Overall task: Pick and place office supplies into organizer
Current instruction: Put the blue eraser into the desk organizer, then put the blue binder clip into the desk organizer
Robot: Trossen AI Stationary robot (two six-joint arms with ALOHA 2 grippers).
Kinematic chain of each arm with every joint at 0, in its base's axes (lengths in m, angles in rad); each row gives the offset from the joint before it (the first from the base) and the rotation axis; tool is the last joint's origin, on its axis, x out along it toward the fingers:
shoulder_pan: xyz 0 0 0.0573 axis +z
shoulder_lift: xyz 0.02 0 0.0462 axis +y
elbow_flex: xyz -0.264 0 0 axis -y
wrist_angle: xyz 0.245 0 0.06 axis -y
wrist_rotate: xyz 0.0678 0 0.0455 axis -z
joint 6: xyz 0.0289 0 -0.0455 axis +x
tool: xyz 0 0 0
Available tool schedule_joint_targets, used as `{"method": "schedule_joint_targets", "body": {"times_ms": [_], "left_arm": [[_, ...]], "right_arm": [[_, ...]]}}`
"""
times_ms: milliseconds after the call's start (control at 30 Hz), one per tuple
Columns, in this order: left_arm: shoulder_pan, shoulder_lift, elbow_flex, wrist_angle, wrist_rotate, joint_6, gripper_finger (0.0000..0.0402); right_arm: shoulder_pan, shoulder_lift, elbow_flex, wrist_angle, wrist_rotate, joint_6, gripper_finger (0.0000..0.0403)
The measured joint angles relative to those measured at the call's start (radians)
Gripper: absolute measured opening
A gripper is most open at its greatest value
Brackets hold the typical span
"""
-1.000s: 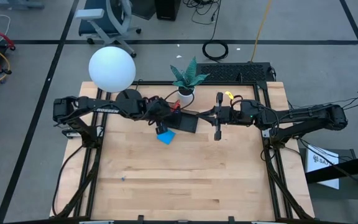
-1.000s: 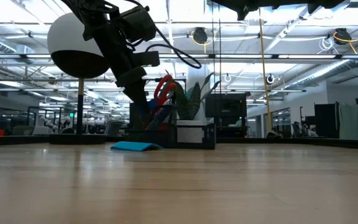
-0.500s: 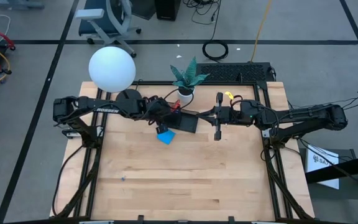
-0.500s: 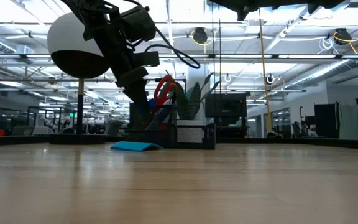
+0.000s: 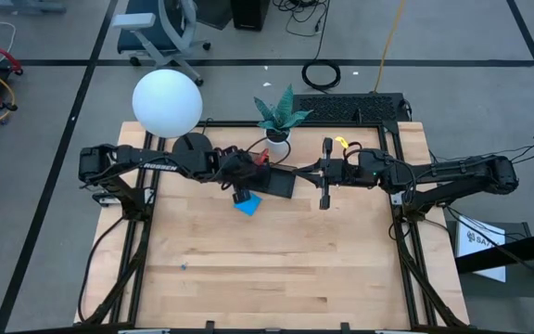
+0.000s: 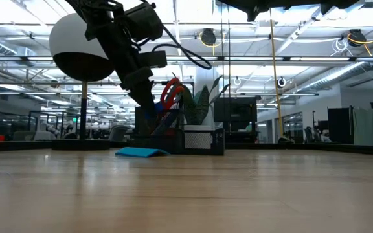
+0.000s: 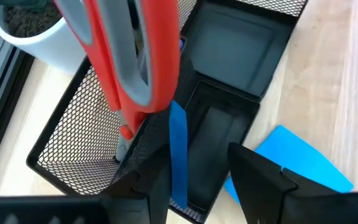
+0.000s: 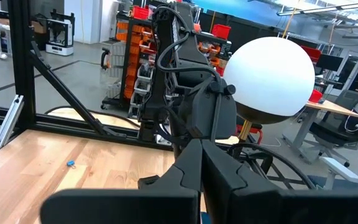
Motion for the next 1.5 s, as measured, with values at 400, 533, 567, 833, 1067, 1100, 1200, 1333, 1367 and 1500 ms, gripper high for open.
{"method": "schedule_joint_targets", "body": {"times_ms": [400, 533, 567, 833, 1067, 1100, 1200, 1333, 1367, 1500], "left_arm": [[-0.005, 0.000, 0.000, 0.000, 0.000, 0.027, 0.0168], [0.002, 0.000, 0.000, 0.000, -0.022, -0.008, 0.0168], [0.003, 0.000, 0.000, 0.000, 0.018, -0.004, 0.0168], [0.005, 0.000, 0.000, 0.014, -0.001, -0.050, 0.0168], [-0.003, 0.000, 0.000, 0.028, -0.006, -0.032, 0.0168], [-0.005, 0.000, 0.000, 0.028, -0.006, -0.029, 0.0168], [-0.008, 0.000, 0.000, 0.023, -0.005, -0.022, 0.0168], [-0.023, -0.017, 0.000, -0.031, -0.006, -0.024, 0.0168], [-0.030, -0.018, 0.000, -0.040, -0.003, -0.024, 0.0168], [-0.066, -0.036, -0.001, -0.105, 0.002, -0.032, 0.0168]], "right_arm": [[0.000, 0.000, 0.000, 0.000, 0.000, 0.000, 0.0000], [0.000, 0.000, 0.000, 0.000, 0.000, 0.000, 0.0000], [0.000, 0.000, 0.000, 0.000, 0.000, 0.000, 0.0000], [0.000, 0.000, 0.000, 0.000, 0.000, -0.003, 0.0000], [0.000, 0.000, 0.000, 0.000, 0.000, -0.003, 0.0000], [0.000, 0.000, 0.000, 0.000, 0.000, -0.003, 0.0000], [0.000, 0.000, 0.000, 0.000, 0.000, -0.003, 0.0000], [0.000, 0.000, 0.000, 0.000, 0.000, -0.003, 0.0000], [0.000, 0.000, 0.000, 0.000, 0.000, -0.004, 0.0000], [0.000, 0.000, 0.000, -0.003, 0.000, -0.021, 0.0000]]}}
